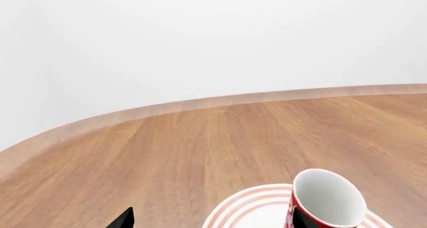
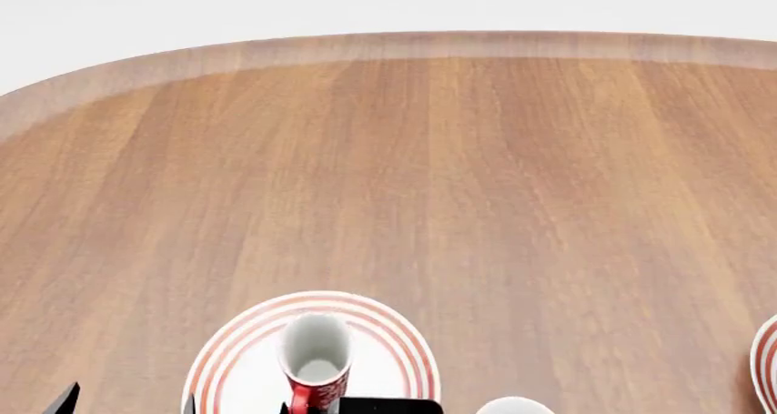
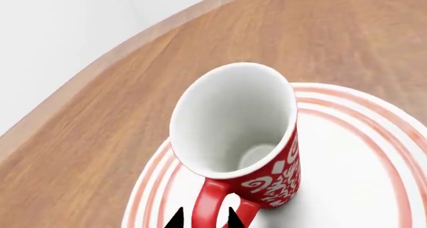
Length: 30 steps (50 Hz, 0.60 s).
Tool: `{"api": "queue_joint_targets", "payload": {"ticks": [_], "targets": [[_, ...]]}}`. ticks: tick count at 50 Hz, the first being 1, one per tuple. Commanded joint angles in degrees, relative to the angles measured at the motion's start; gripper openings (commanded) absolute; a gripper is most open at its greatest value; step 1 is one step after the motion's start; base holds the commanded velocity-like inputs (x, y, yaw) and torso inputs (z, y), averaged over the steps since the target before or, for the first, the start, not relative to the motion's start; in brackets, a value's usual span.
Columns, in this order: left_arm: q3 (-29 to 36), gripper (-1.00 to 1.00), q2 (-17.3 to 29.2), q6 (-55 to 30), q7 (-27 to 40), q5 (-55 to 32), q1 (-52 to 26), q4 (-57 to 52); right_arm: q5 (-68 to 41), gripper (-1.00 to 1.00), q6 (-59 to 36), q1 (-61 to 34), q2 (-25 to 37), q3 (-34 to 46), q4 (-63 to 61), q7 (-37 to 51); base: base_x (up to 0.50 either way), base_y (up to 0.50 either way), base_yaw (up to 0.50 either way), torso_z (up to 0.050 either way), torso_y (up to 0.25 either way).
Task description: Put the red mug on the left plate.
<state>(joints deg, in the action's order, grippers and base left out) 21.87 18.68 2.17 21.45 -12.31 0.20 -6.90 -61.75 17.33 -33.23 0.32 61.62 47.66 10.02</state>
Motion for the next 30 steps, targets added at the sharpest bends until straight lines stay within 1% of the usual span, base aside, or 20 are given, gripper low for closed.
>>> {"api": "queue_joint_targets", "payload": {"ticks": [1, 16, 23, 24, 30], "targets": [[0.13, 1.00, 0.17, 0.02, 0.19, -0.07, 0.05, -0.15, -5.99, 1.00, 2.53, -2.92, -0.21, 6.46, 2.81, -0.06, 0.00, 0.00, 0.00, 0.000, 0.000], [0.14, 1.00, 0.46, -0.04, 0.48, -0.33, 0.12, -0.59, -7.72, 1.00, 3.39, -3.01, 0.69, 8.98, 1.17, 0.86, 0.00, 0.00, 0.00, 0.000, 0.000], [0.32, 1.00, 1.04, -0.65, 1.22, 0.14, 1.06, -3.14, -6.94, 1.00, 4.10, -1.70, 3.96, 9.59, -5.42, 3.71, 0.00, 0.00, 0.00, 0.000, 0.000], [0.36, 1.00, 1.34, -0.86, 1.53, 0.40, 1.57, -4.51, -6.15, 1.00, 4.72, -1.12, 5.51, 9.89, -8.63, 5.34, 0.00, 0.00, 0.00, 0.000, 0.000], [0.45, 1.00, 2.10, -1.34, 2.35, 1.00, 2.80, -7.79, -3.85, 1.00, 6.08, 0.21, 9.31, 10.70, -16.53, 9.70, 0.00, 0.00, 0.00, 0.000, 0.000]]}}
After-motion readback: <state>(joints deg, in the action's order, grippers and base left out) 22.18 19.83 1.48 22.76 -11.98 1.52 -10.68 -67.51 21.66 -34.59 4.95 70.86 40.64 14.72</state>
